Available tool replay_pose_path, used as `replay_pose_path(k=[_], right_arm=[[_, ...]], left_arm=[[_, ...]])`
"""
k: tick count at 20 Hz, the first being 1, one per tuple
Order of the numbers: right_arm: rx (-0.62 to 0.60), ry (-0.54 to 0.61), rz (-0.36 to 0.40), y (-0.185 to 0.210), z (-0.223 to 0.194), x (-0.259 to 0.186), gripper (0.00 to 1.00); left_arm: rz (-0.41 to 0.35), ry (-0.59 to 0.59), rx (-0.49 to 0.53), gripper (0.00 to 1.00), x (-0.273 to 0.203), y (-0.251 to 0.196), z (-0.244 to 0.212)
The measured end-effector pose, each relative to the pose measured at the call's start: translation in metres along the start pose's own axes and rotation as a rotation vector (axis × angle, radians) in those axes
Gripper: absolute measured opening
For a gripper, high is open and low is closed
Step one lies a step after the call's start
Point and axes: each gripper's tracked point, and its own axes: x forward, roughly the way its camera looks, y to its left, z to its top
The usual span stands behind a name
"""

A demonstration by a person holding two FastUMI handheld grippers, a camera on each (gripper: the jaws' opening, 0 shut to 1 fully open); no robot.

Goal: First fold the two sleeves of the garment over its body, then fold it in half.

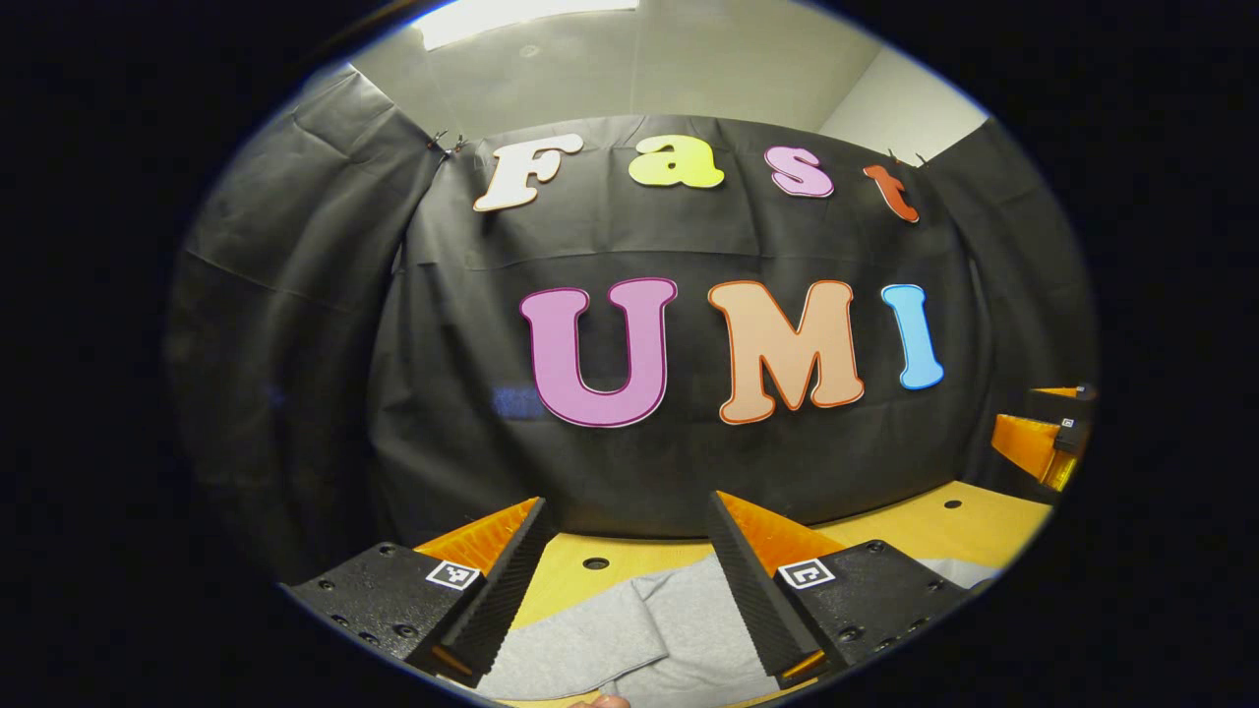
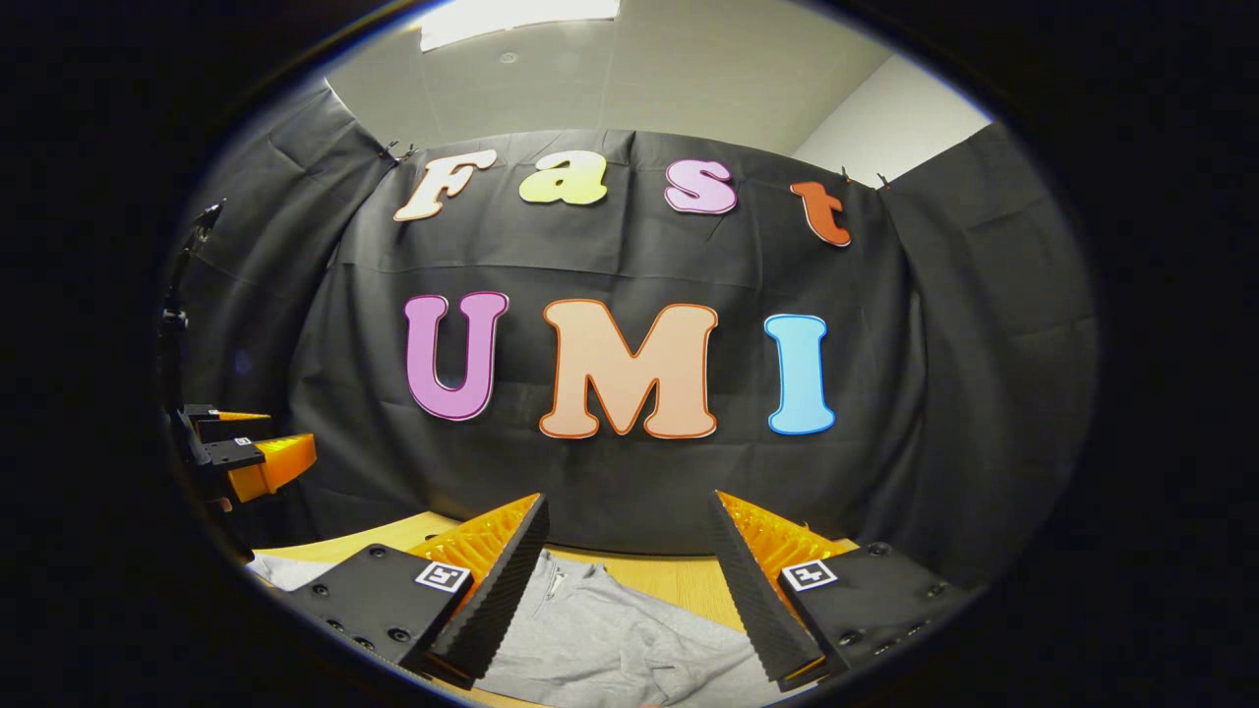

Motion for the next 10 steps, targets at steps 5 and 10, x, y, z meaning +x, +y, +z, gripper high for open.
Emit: replay_pose_path(k=[5,10], right_arm=[[0.01,0.012,-0.011,-0.003,-0.002,0.001,0.99],[-0.008,0.024,-0.053,-0.02,-0.007,0.003,1.0]], left_arm=[[0.001,0.007,0.007,0.94,0.0,0.002,-0.005],[-0.013,0.011,0.013,0.92,0.003,-0.001,-0.007]])
